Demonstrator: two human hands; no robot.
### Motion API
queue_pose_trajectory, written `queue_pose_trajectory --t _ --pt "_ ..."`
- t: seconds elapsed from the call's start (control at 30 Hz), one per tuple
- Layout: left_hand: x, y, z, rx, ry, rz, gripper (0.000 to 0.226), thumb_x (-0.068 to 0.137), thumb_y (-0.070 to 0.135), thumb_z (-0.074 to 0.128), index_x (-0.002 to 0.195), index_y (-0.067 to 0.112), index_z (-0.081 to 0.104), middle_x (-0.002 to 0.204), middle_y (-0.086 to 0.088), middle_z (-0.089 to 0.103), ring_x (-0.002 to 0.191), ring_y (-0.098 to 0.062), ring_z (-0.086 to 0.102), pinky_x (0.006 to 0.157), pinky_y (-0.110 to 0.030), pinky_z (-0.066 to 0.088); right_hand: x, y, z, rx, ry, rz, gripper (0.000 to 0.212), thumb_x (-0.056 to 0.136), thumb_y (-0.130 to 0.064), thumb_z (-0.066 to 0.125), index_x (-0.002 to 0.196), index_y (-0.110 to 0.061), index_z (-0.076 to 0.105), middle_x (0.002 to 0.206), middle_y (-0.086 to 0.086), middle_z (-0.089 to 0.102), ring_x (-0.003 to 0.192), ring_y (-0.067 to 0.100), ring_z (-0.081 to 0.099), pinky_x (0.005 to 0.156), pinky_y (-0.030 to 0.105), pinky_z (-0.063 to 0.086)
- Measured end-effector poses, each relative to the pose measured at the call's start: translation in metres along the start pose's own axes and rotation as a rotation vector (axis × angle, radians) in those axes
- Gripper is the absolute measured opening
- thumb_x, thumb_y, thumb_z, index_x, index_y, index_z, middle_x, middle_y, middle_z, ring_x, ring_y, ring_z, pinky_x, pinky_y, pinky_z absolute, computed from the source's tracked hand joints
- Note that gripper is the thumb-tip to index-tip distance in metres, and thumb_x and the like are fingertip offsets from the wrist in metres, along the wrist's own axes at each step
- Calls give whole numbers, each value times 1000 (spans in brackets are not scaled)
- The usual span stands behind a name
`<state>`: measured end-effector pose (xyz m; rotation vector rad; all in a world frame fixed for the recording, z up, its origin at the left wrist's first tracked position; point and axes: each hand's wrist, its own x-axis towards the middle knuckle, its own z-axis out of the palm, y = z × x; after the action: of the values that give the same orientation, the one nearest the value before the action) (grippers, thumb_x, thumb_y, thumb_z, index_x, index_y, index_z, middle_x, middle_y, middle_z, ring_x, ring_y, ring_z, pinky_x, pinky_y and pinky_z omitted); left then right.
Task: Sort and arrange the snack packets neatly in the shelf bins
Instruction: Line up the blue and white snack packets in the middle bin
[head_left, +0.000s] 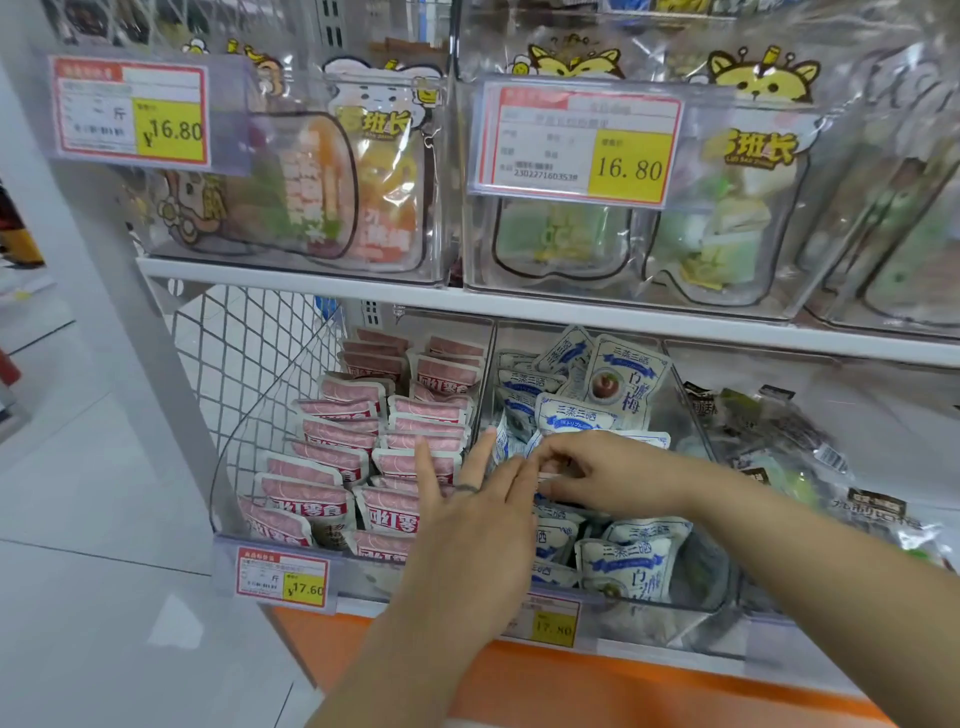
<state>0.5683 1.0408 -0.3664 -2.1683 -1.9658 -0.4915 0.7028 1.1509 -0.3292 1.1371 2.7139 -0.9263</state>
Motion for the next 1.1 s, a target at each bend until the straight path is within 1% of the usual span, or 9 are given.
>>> queue_pose_trajectory --t 0.1,0.23,0.3,0.4,0.6,0.8,0.93,1.03,1.1 --pt "-1 3 -3 25 -62 -40 45 84 20 52 129 17 53 123 3 62 137 -25 35 103 -63 -11 -17 2 -15 234 47 35 34 88 -19 61 116 -33 49 99 -10 67 89 5 64 81 21 52" --pt "-2 3 -5 19 -46 -38 38 87 22 53 126 20 52 122 5 62 139 -23 31 102 -62 -17 -14 15 -29 -192 572 101 45 86 -23 63 129 -21 51 116 0 58 102 15 56 84 25 47" --pt "-1 2 -4 22 -35 -7 34 79 23 62 114 21 60 108 6 68 129 -23 46 102 -65 -3 -5 19 -23 -302 509 162 45 83 -29 67 125 -18 54 113 4 60 97 19 59 83 31 51" --pt "-4 1 2 44 47 35 32 67 27 75 98 23 66 91 8 71 113 -22 60 97 -64 12 3 20 -16 -379 438 125 18 86 -28 63 96 -13 62 93 2 58 82 20 55 66 27 43" --pt "-6 -1 2 45 21 43 35 66 29 77 98 24 65 94 9 72 115 -20 60 101 -63 9 -13 12 -26 -216 576 -92 4 93 -23 53 97 -21 54 66 -16 47 57 -2 43 52 14 33" --pt "-4 4 -6 34 -30 -9 44 81 28 63 124 25 53 120 8 51 124 -15 47 107 -64 -7 -5 1 -25 -198 442 -120 3 94 -22 53 92 -21 55 73 -6 58 61 4 47 55 15 33" --pt "-5 3 -3 22 26 -2 45 61 29 79 103 23 66 108 0 49 90 -15 63 98 -68 22 4 1 -13 -189 286 -106 12 94 -20 51 84 -27 52 68 -8 56 61 9 50 57 22 37" --pt "-3 1 3 31 66 -15 36 65 30 76 99 24 65 131 -7 47 112 -22 59 97 -67 21 8 4 -5 -197 208 -96 12 94 -20 50 86 -29 52 64 -12 52 58 4 48 58 24 39" --pt "-2 -1 7 42 83 0 35 71 30 71 104 25 61 129 -3 55 121 -23 54 101 -68 19 7 5 -5 -191 163 -104 14 96 -22 49 83 -22 54 67 -10 54 59 5 48 60 25 40"
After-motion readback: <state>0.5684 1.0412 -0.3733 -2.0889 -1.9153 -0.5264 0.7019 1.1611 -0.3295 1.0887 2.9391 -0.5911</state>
